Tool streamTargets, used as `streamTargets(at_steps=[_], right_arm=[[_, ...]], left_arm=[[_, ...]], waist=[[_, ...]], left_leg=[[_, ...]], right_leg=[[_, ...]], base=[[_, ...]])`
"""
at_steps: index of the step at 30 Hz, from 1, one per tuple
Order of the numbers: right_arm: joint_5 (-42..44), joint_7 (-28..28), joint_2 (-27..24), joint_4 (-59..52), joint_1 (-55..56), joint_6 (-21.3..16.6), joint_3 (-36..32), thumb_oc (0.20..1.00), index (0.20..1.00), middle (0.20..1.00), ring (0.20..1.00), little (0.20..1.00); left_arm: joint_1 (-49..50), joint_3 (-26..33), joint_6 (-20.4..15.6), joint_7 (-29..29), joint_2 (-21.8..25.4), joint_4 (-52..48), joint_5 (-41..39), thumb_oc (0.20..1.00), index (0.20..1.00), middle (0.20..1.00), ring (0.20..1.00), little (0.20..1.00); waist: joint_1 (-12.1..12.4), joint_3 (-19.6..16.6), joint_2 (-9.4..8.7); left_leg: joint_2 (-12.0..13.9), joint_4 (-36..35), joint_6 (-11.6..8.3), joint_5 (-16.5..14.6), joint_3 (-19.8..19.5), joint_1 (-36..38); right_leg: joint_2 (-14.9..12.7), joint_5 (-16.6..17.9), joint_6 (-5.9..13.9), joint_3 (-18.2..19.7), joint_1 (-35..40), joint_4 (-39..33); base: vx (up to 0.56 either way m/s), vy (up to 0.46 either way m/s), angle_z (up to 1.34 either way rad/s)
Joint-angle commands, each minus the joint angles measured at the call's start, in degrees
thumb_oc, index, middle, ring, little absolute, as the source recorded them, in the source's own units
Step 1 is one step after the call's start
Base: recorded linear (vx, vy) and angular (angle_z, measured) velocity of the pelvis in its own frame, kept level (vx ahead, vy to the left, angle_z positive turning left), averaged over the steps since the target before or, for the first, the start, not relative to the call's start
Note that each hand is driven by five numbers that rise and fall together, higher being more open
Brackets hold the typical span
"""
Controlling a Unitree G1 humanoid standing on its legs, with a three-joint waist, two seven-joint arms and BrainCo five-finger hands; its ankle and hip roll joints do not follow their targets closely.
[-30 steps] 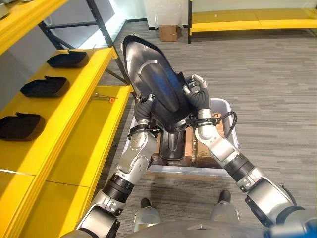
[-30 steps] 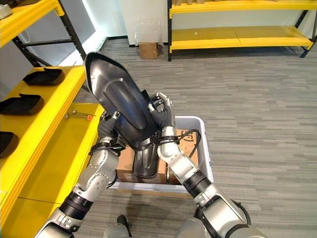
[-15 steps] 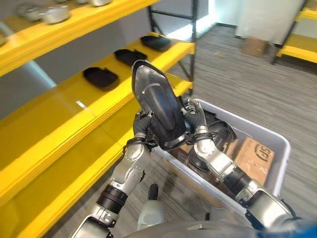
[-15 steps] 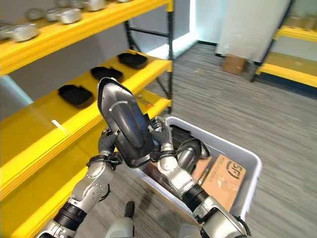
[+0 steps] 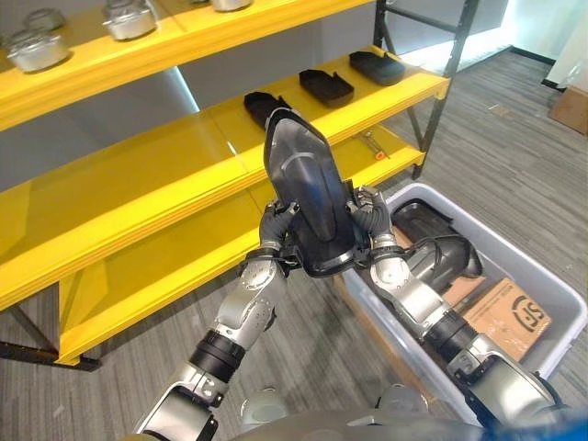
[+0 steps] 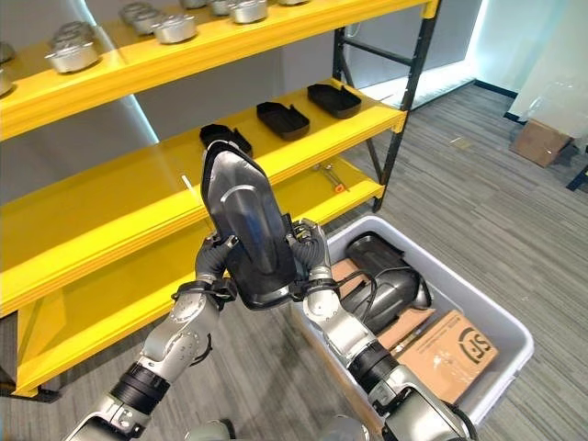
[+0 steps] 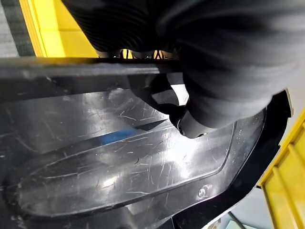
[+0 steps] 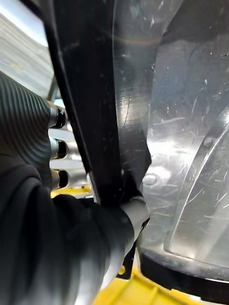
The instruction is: Move parts from the plastic box to the shelf.
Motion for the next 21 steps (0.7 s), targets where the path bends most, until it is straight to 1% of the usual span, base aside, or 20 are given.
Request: streamTargets(at_steps=[1,3,5,8,11,12,13,15,16,17,18,19,20,21], right_arm=[[2.9,1.5,3.0,3.8,-7.1,-1.1,0.9,0.200,0.200,0.200,0.200,0.200],[3.4,2.0,3.4,4.4,-6.8,-1.3,1.0,0.200,0.200,0.200,0.200,0.200],[3.8,3.5,4.4,4.7,-6.2,-1.4,1.1,0.200,0.200,0.200,0.200,0.200],[5.0,4.0,6.4,5.1,-5.8,-1.3,1.7,0.200,0.200,0.200,0.200,0.200],[5.2,4.1,8.0,5.5,-6.2,-0.9,2.0,0.200,0.200,0.200,0.200,0.200],[5.6,4.0,8.5,5.6,-6.2,-0.8,2.1,0.200,0.200,0.200,0.200,0.200],[5.5,3.7,9.3,6.0,-6.5,-0.7,2.4,0.200,0.200,0.200,0.200,0.200],[5.7,3.1,10.4,5.9,-7.0,0.4,2.9,0.200,0.200,0.200,0.200,0.200],[4.8,3.2,11.3,6.1,-7.6,0.7,3.1,0.200,0.200,0.200,0.200,0.200],[4.3,3.7,11.5,5.9,-7.9,1.0,3.0,0.200,0.200,0.200,0.200,0.200],[4.4,6.2,10.4,2.1,-8.1,3.8,1.6,0.200,0.200,0.200,0.200,0.200],[4.6,8.0,8.9,-1.5,-7.7,6.0,0.3,0.200,0.200,0.200,0.200,0.200],[4.8,9.0,8.1,-3.1,-7.4,6.7,-0.2,0.200,0.200,0.200,0.200,0.200],[5.7,11.5,5.6,-6.6,-6.3,7.8,-1.5,0.200,0.200,0.200,0.200,0.200]], left_arm=[[-6.6,-1.9,-3.7,-4.8,-2.3,-7.3,1.2,0.200,0.200,0.200,0.200,0.200],[-6.4,-2.2,-3.2,-4.3,-2.1,-7.4,1.6,0.200,0.200,0.200,0.200,0.200],[-5.8,-2.1,-3.1,-3.3,-1.7,-7.9,2.4,0.200,0.200,0.200,0.200,0.200],[-4.7,-1.4,-2.5,-3.0,-0.9,-8.3,2.3,0.200,0.200,0.200,0.200,0.200],[-4.3,-1.1,-2.5,-2.5,-0.4,-8.5,2.7,0.200,0.200,0.200,0.200,0.200],[-4.3,-0.9,-2.3,-2.4,-0.3,-8.5,2.7,0.200,0.200,0.200,0.200,0.200],[-4.1,-0.5,-1.9,-2.6,-0.3,-8.5,2.8,0.200,0.200,0.200,0.200,0.200],[-3.7,0.0,-1.5,-3.1,-0.5,-8.7,3.1,0.200,0.200,0.200,0.200,0.200],[-3.5,0.3,-1.2,-3.4,-0.7,-9.0,3.9,0.200,0.200,0.200,0.200,0.200],[-3.5,0.3,-1.1,-3.4,-0.7,-9.1,4.0,0.200,0.200,0.200,0.200,0.200],[-3.4,0.8,-1.3,-3.1,-0.3,-9.0,4.5,0.200,0.200,0.200,0.200,0.200],[-3.5,0.9,-1.4,-2.7,0.0,-8.9,4.9,0.200,0.200,0.200,0.200,0.200],[-3.6,1.0,-1.5,-2.5,0.1,-8.9,5.0,0.200,0.200,0.200,0.200,0.200],[-3.6,1.3,-1.8,-2.5,0.4,-8.7,5.4,0.200,0.200,0.200,0.200,0.200]], waist=[[2.5,0.5,0.52],[2.9,0.2,0.98],[3.6,0.1,1.56],[5.1,-0.3,2.11],[6.5,-0.7,2.25],[7.2,-0.7,2.21],[8.4,-0.8,1.99],[10.2,-0.7,1.88],[11.3,-0.6,1.87],[11.6,-0.5,1.87],[11.3,-0.2,1.68],[10.6,0.1,1.37],[10.1,0.3,1.21],[9.0,0.4,0.91]], left_leg=[[4.0,-5.6,-2.97,0.5,0.2,3.6],[3.4,-7.0,-2.73,0.5,0.5,4.2],[2.1,-9.1,-2.27,1.1,0.3,5.1],[0.8,-11.6,-1.16,1.9,0.0,5.9],[-0.3,-12.8,-0.31,2.2,0.3,6.3],[-0.6,-12.7,-0.11,2.0,0.9,6.4],[-1.2,-13.0,-0.14,1.4,1.6,7.1],[-2.2,-13.2,0.43,1.3,2.7,7.1],[-2.9,-13.6,0.99,1.0,3.3,7.3],[-3.2,-13.7,1.21,1.0,3.5,7.3],[-3.9,-14.5,1.84,0.9,3.8,7.5],[-4.5,-14.8,2.29,0.6,3.3,7.4],[-4.7,-14.9,2.47,0.3,2.9,7.2],[-4.7,-14.8,3.07,0.9,2.9,6.2]], right_leg=[[7.3,1.8,-1.98,1.1,4.0,-7.6],[6.5,2.5,-1.19,0.3,4.9,-8.6],[5.0,4.6,0.78,-0.5,6.0,-10.4],[2.8,7.0,3.50,-1.1,6.9,-11.8],[1.6,8.4,4.24,-2.2,7.5,-12.4],[1.1,8.7,4.46,-3.5,7.8,-12.5],[0.1,8.7,5.06,-5.7,8.7,-12.4],[-1.1,10.4,5.15,-8.9,9.6,-13.2],[-2.4,11.5,5.33,-11.0,9.4,-12.8],[-2.8,11.7,5.32,-11.6,9.2,-12.5],[-3.1,12.3,5.47,-11.1,8.2,-11.1],[-2.5,12.1,5.62,-9.3,7.2,-9.7],[-1.8,11.6,5.61,-8.2,6.8,-9.1],[0.7,11.4,4.71,-6.5,5.9,-9.3]], base=[[0.05,0.357,0.52],[0.03,0.363,0.31],[0.00,0.400,0.14],[-0.05,0.343,0.02],[-0.09,0.296,-0.10],[-0.07,0.291,-0.09],[-0.10,0.305,-0.07],[-0.13,0.295,-0.20],[-0.13,0.264,-0.39],[-0.14,0.263,-0.47],[-0.11,0.180,-0.30],[-0.10,0.140,-0.29],[-0.13,0.099,-0.14],[-0.10,0.092,0.04]])
